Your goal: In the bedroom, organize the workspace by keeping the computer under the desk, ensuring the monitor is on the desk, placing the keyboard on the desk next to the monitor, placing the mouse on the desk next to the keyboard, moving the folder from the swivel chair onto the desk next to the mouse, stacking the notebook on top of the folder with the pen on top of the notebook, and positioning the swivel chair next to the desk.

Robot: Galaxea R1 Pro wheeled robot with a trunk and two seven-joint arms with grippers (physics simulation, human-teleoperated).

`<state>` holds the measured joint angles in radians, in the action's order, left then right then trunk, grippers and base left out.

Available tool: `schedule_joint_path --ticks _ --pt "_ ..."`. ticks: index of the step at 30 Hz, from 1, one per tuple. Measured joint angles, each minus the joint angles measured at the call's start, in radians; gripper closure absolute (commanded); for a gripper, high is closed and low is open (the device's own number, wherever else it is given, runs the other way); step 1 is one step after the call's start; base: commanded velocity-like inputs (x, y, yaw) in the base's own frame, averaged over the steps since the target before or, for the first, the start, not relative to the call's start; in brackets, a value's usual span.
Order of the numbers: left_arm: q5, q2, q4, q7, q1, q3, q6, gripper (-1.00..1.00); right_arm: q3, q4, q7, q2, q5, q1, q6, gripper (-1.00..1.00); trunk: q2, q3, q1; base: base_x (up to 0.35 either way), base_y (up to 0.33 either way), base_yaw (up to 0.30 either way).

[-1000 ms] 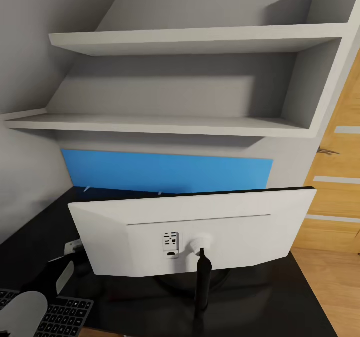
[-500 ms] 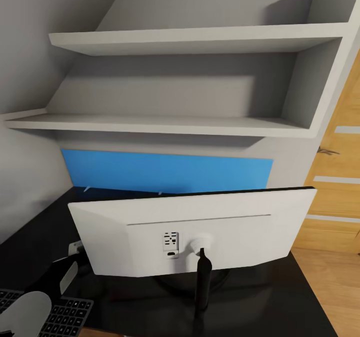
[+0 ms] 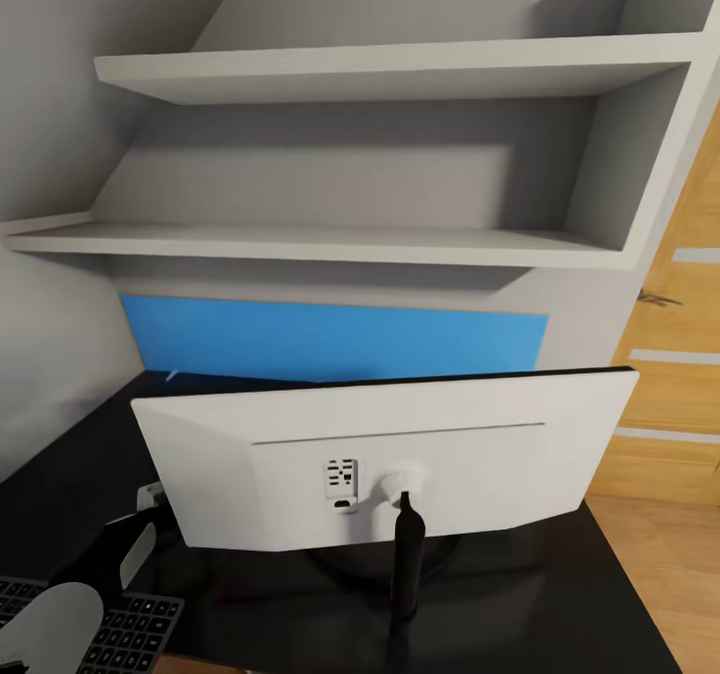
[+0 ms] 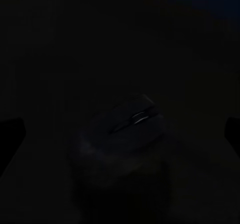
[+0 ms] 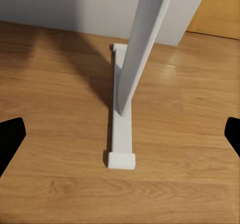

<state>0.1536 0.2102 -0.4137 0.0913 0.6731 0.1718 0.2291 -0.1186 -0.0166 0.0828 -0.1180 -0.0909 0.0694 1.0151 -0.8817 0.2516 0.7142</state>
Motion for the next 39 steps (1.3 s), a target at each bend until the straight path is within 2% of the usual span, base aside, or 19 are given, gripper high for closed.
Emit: schedule_joint_path --ticks 12,29,39 --pt "0.0 0.0 0.0 0.0 0.0 0.0 0.0 -1.0 0.0 0.0 0.0 0.0 0.0 0.0 -0.003 -1.0 -0.084 0.038 0.046 0.0 0.0 0.0" --pt "0.0 0.003 0.004 0.0 0.0 0.001 -0.002 -1.0 0.0 0.0 0.0 0.0 0.0 0.0 -0.003 -1.0 -0.084 0.038 0.046 0.0 0.001 0.0" --pt "0.0 0.003 0.016 -0.001 0.0 0.002 -0.002 -1.0 0.0 0.0 0.0 0.0 0.0 0.0 -0.003 -1.0 -0.084 0.038 0.046 0.0 0.109 0.0"
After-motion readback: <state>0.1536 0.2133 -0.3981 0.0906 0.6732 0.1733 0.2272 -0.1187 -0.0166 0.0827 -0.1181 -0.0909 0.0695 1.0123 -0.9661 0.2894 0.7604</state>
